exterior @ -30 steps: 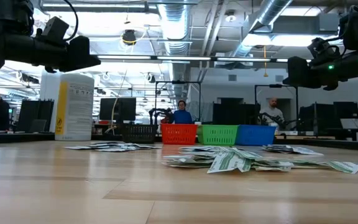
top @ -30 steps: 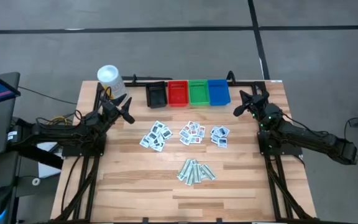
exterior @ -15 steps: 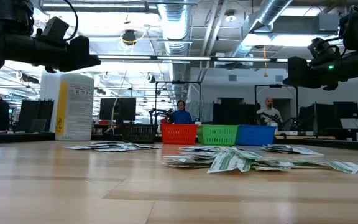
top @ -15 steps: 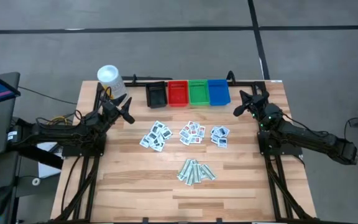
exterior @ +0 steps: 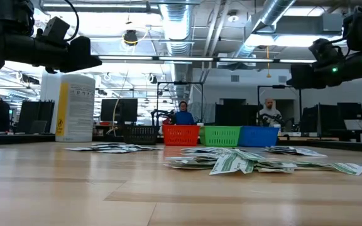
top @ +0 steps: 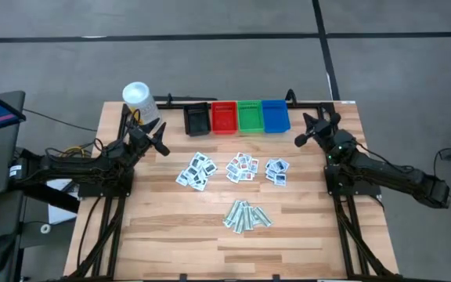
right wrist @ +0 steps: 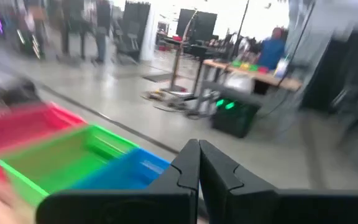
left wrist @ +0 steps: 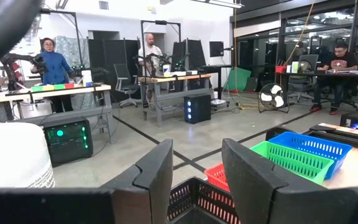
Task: Pick & Place First Aid Supplies
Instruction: Put the blue alcohol pad into the blue bin
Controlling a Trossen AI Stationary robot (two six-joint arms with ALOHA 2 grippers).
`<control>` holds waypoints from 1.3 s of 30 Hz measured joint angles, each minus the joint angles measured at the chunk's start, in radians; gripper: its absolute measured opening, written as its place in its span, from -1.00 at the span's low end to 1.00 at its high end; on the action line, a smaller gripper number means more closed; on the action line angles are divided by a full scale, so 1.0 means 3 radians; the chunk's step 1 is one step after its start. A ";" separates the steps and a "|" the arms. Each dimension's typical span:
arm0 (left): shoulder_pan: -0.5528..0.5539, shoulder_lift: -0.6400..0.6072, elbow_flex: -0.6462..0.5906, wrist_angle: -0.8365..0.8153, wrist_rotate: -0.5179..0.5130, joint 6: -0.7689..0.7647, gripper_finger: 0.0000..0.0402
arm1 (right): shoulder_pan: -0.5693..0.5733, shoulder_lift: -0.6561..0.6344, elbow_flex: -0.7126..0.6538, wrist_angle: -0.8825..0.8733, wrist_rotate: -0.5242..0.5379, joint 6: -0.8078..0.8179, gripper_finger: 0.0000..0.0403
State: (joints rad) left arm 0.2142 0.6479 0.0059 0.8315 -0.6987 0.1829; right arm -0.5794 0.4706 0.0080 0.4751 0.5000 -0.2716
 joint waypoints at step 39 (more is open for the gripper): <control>-0.1267 0.0950 0.0028 0.0100 0.0413 -0.1592 -0.30 | 0.0994 0.0044 -0.0001 0.0425 -0.2473 0.2352 -1.00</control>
State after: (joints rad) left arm -0.1659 0.9329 0.0142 0.8615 -0.5747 -0.2947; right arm -0.2812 0.4838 0.0078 0.6026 -0.2419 0.4341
